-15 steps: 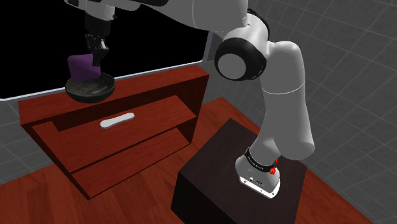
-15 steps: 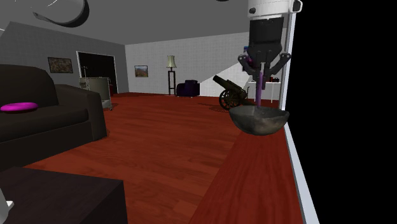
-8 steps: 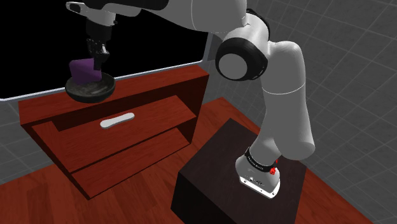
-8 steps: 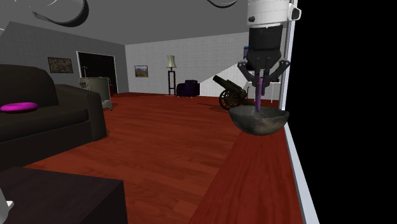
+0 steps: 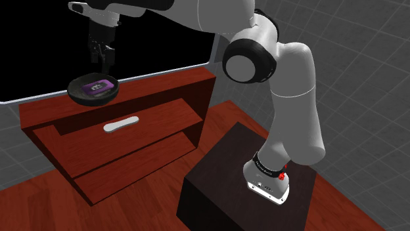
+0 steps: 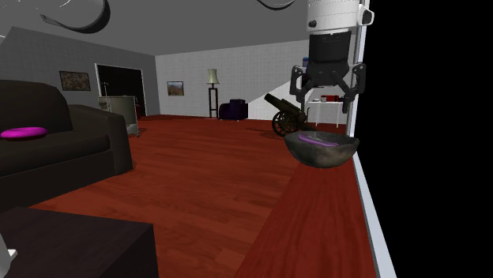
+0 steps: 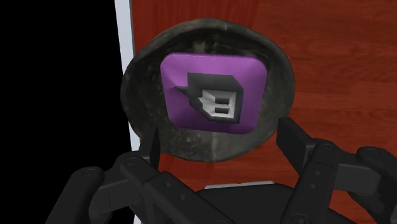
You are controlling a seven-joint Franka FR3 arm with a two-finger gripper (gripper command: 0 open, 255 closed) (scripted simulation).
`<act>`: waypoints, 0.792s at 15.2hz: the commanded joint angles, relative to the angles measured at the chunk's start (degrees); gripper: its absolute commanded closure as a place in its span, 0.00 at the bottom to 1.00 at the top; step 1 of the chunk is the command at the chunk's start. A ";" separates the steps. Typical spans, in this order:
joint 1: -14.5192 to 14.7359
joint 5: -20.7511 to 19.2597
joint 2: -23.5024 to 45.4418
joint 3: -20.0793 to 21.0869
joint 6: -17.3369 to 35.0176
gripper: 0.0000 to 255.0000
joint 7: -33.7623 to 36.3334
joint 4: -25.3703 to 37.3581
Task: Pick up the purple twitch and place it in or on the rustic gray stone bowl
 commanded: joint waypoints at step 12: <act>-1.88 -0.40 -0.58 -0.40 -6.57 0.00 1.02 6.12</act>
